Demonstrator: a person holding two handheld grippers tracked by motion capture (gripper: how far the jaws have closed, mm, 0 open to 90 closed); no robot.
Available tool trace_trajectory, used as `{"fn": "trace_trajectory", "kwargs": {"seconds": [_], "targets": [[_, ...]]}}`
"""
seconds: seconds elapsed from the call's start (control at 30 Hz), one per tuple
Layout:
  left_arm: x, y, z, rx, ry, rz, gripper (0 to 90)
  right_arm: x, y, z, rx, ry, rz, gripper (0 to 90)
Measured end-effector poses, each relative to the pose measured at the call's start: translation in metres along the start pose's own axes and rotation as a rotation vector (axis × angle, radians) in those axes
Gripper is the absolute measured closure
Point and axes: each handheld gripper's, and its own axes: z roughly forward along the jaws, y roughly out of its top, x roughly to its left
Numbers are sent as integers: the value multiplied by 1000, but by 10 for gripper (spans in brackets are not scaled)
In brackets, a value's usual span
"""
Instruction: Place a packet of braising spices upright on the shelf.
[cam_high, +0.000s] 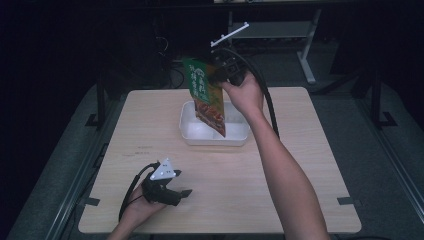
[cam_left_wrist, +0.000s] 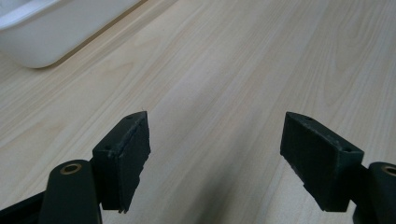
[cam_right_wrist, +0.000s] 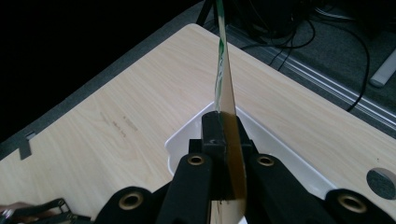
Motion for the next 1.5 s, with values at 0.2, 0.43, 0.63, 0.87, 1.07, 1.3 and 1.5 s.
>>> {"fn": "trace_trajectory", "kwargs": {"seconds": [0.2, 0.43, 0.63, 0.87, 1.07, 1.3, 1.5], "targets": [[1, 0, 0, -3, -1, -5, 237, 2, 3, 15, 5, -26, -13, 896], [1, 0, -1, -4, 0, -5, 228, 1, 4, 24, -11, -30, 2, 897], [1, 0, -1, -7, 2, -5, 226, 3, 4, 31, -16, -32, 10, 897], [1, 0, -1, -9, 12, -10, 208, 6, 0, 39, -53, -25, 10, 897], [2, 0, -2, -19, 26, -16, 198, 8, -4, 45, -56, -25, 2, 897], [4, -1, -5, -34, 32, -33, 186, 11, -8, 52, -67, -37, -16, 897], [3, 0, -5, -33, 30, -29, 185, 11, -15, 57, -70, -67, -29, 896]]}}
